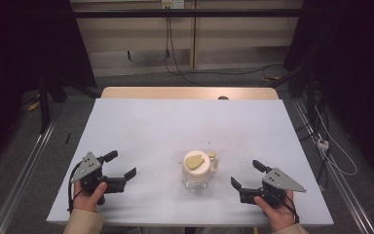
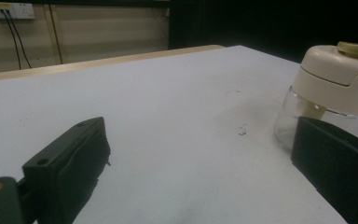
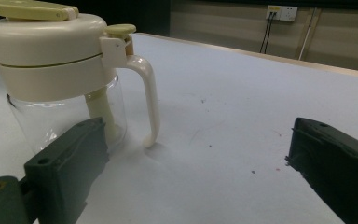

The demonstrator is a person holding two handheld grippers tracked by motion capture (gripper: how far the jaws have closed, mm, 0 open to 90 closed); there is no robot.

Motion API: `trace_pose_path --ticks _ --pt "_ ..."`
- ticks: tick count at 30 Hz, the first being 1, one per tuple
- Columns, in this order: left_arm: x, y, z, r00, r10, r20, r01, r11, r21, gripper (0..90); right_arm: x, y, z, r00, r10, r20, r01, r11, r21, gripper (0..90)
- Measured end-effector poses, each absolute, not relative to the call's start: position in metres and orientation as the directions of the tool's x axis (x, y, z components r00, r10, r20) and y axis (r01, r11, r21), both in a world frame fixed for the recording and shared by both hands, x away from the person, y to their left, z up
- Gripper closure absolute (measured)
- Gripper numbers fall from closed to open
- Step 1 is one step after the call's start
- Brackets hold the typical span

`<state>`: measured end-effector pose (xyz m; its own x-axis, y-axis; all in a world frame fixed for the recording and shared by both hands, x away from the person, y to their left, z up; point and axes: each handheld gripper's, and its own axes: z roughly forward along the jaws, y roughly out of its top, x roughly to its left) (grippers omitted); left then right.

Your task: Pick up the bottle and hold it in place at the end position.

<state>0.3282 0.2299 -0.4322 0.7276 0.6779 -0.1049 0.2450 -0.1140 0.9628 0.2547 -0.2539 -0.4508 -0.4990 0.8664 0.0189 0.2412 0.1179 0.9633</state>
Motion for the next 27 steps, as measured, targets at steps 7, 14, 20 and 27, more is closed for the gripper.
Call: trace_pose_path --ticks 7,14,20,27 --pt "0.328 0.229 -0.432 0.729 0.677 -0.101 0.245 -0.120 0.962 3.6 0.255 -0.253 -0.450 -0.498 0.867 0.025 0.243 0.111 0.964 4.5" --pt "0.328 0.226 -0.431 0.733 0.674 -0.095 0.237 -0.121 0.964 3.7 0.256 -0.245 -0.450 -0.507 0.862 0.018 0.241 0.122 0.963 5.0" --pt "0.327 0.226 -0.432 0.733 0.674 -0.092 0.244 -0.134 0.960 3.7 0.257 -0.235 -0.447 -0.527 0.849 0.013 0.232 0.129 0.964 5.8" --pt "0.326 0.228 -0.432 0.730 0.677 -0.091 0.244 -0.133 0.961 3.9 0.259 -0.225 -0.446 -0.547 0.836 0.033 0.242 0.120 0.963 6.9"
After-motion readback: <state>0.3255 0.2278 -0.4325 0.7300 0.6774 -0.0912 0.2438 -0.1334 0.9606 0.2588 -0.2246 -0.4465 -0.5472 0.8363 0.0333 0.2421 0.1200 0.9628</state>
